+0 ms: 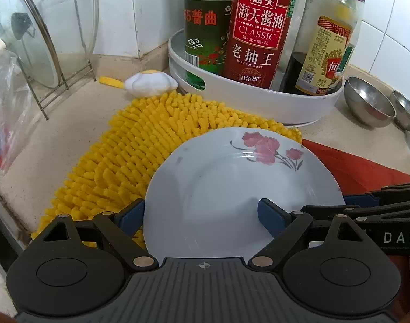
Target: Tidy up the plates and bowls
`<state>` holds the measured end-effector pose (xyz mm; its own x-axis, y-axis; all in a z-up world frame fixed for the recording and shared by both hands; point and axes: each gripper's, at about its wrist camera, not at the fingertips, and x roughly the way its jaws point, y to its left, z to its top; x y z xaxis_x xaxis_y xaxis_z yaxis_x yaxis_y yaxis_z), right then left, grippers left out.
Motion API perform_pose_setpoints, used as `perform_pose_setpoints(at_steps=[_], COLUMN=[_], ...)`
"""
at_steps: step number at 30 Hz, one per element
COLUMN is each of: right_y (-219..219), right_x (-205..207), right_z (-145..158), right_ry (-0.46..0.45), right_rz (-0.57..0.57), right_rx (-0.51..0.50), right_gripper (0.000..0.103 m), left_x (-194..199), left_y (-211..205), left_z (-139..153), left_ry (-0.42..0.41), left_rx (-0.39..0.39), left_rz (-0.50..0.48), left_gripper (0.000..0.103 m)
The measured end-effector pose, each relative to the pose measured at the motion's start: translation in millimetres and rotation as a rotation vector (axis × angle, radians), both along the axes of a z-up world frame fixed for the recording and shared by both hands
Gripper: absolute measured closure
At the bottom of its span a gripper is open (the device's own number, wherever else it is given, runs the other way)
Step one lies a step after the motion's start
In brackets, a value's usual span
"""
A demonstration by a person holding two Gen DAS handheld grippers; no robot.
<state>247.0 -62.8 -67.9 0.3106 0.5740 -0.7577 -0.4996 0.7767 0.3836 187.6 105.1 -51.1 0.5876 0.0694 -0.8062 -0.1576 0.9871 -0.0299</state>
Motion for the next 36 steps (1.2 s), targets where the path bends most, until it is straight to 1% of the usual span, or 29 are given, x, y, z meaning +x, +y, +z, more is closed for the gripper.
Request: perform_pose_setpoints(at_steps=[7, 18, 28, 36], right_y=[-8, -28, -60, -90], right_x=[2, 4, 3, -1], right_z=[16, 31, 42, 51], right_ry=[-0.028, -0.038, -0.057, -0.079], right_rz=[-0.019, -0.075, -0.149, -0.219], right_rx=[0.019, 0.042, 0.055, 0.063], right_gripper=[0.063, 0.063, 0.063, 0.063], left_x=[5, 18, 28, 30], left_y=[-6, -23, -51, -82], left_z=[15, 25, 33, 37], left_ry=[-0.033, -0.052, -0.083, -0.113], left_rx=[0.013, 0.007, 0.010, 0.014], left_rz=[-0.012, -0.053, -0.125, -0.192], left_gripper=[0.011, 0.011, 0.011, 0.011])
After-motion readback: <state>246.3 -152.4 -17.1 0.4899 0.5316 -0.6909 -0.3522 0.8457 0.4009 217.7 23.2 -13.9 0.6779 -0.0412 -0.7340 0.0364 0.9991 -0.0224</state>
